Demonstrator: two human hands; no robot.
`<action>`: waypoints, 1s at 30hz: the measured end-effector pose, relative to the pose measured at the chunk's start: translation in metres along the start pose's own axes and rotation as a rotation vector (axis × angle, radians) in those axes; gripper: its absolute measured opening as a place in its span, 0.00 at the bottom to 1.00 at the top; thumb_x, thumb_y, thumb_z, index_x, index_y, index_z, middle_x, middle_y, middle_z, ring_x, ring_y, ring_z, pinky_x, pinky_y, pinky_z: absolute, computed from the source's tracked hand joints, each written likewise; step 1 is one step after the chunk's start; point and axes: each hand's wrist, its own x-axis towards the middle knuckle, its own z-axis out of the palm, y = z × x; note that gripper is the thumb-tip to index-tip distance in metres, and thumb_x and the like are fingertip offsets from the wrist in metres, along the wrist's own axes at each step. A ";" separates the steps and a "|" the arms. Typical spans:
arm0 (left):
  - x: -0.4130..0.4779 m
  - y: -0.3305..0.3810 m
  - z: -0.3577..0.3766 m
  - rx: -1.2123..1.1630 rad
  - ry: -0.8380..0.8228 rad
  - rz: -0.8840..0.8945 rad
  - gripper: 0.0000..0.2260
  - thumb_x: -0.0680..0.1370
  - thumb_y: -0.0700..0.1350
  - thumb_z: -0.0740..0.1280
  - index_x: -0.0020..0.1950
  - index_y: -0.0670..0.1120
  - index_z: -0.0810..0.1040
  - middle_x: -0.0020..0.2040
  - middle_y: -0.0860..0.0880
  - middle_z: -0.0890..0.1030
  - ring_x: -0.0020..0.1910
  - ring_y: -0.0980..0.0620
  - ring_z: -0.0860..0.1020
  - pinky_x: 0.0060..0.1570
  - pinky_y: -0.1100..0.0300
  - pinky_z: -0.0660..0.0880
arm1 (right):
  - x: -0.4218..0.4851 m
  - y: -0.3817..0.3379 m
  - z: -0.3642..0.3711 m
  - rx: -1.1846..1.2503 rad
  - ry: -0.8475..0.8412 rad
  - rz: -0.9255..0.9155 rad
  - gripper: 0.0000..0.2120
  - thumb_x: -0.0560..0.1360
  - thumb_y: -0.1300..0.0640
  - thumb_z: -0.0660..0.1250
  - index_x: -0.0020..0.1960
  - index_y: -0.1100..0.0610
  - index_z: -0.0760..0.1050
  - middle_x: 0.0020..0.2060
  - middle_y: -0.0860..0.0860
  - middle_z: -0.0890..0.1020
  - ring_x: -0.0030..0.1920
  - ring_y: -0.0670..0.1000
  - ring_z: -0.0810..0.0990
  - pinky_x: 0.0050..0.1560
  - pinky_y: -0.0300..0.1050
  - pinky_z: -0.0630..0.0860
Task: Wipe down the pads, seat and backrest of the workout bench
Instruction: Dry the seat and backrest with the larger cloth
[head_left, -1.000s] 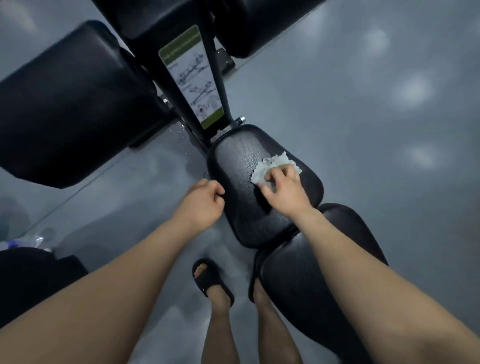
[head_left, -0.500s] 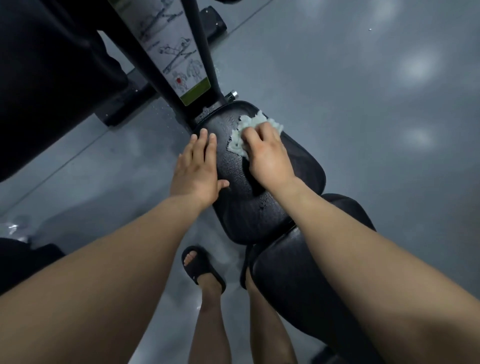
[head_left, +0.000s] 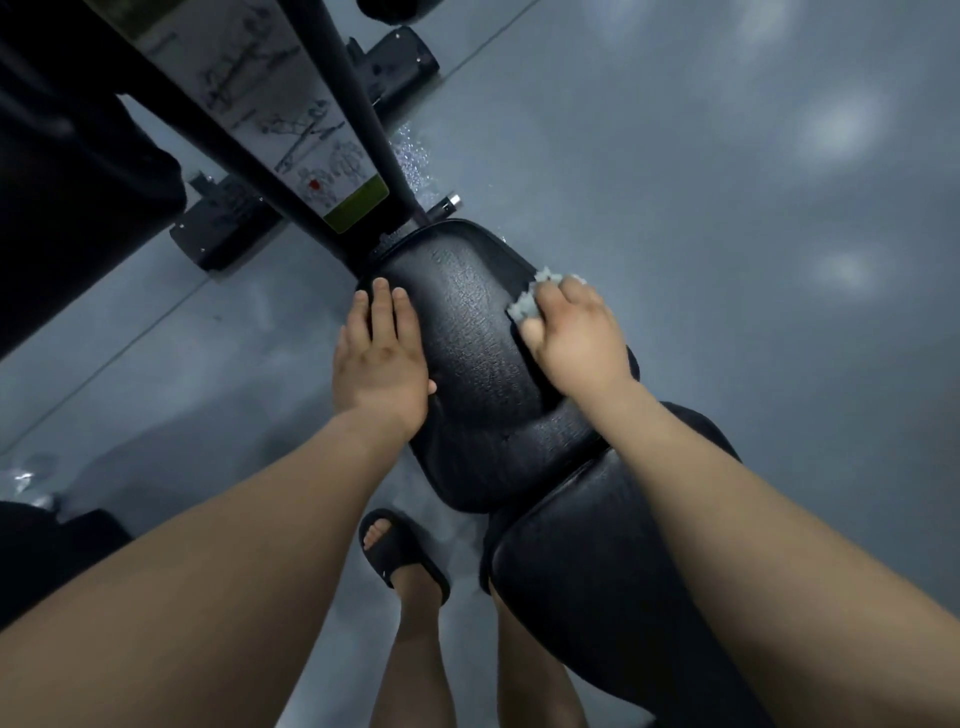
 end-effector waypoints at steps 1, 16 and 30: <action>0.000 0.000 0.001 -0.001 0.004 0.002 0.48 0.78 0.56 0.69 0.80 0.40 0.36 0.81 0.40 0.37 0.80 0.39 0.41 0.79 0.47 0.50 | -0.007 0.009 -0.001 -0.018 -0.006 0.003 0.17 0.75 0.45 0.61 0.51 0.58 0.77 0.46 0.58 0.78 0.49 0.64 0.77 0.50 0.55 0.75; 0.002 0.003 0.001 0.000 0.002 0.003 0.48 0.78 0.56 0.69 0.80 0.40 0.36 0.81 0.40 0.37 0.80 0.38 0.42 0.79 0.47 0.51 | 0.073 -0.059 0.004 0.198 -0.060 -0.140 0.15 0.81 0.46 0.64 0.58 0.58 0.75 0.53 0.59 0.76 0.57 0.62 0.75 0.58 0.53 0.72; 0.000 0.000 0.010 -0.021 0.040 -0.012 0.49 0.79 0.56 0.68 0.80 0.42 0.33 0.80 0.43 0.33 0.80 0.41 0.38 0.79 0.48 0.48 | -0.041 0.044 0.010 0.105 0.174 0.283 0.12 0.83 0.52 0.62 0.53 0.62 0.76 0.48 0.62 0.79 0.50 0.65 0.75 0.54 0.55 0.71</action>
